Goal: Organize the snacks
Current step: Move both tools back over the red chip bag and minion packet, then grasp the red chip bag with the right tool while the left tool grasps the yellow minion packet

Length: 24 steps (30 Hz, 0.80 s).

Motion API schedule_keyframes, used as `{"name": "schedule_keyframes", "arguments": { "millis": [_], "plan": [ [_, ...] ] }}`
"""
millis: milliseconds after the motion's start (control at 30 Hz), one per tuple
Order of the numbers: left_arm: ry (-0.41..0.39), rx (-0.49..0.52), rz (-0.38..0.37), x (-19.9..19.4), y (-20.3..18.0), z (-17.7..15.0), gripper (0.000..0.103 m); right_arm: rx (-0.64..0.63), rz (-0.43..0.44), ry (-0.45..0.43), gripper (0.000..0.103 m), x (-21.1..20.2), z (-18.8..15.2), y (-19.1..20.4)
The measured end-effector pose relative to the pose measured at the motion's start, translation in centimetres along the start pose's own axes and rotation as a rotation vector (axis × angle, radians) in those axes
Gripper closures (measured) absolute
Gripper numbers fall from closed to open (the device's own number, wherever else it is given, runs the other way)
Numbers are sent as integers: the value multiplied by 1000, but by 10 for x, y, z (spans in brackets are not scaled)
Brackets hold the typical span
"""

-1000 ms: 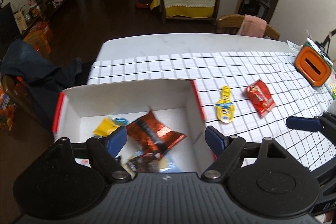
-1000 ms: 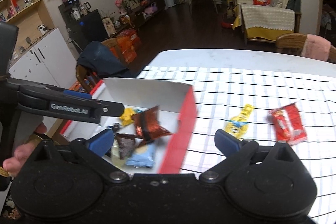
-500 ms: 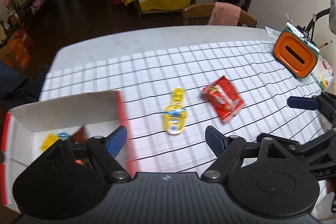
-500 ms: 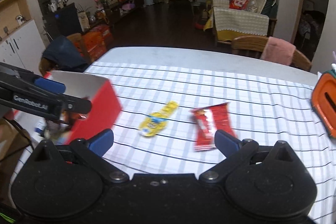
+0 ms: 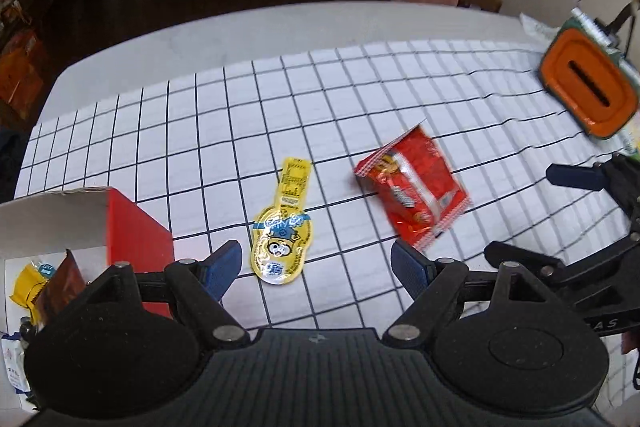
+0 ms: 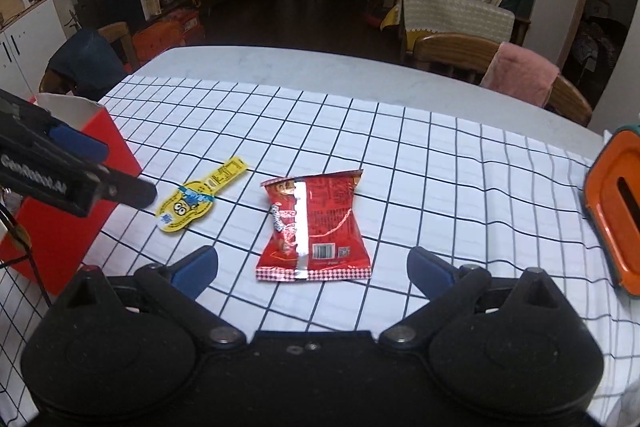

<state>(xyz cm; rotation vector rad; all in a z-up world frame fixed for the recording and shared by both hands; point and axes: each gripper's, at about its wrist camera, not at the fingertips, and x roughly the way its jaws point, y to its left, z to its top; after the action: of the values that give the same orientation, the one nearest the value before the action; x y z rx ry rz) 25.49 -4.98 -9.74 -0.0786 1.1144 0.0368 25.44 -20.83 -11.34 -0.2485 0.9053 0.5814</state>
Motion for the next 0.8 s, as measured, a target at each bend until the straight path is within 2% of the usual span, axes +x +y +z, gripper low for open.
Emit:
{"name": "schedule_keyframes", "arguments": {
  "millis": [333, 467, 733, 800],
  "plan": [
    [123, -48, 56, 67, 13, 17, 21, -3, 54, 60, 3, 58, 12, -8],
    [158, -52, 79, 90, 16, 21, 21, -12, 45, 77, 4, 79, 15, -9],
    [174, -28, 78, 125, 12, 27, 23, 5, 26, 106, 10, 102, 13, -15],
    [176, -31, 85, 134, 11, 28, 28, 16, 38, 109, 16, 103, 13, -17]
  ]
}}
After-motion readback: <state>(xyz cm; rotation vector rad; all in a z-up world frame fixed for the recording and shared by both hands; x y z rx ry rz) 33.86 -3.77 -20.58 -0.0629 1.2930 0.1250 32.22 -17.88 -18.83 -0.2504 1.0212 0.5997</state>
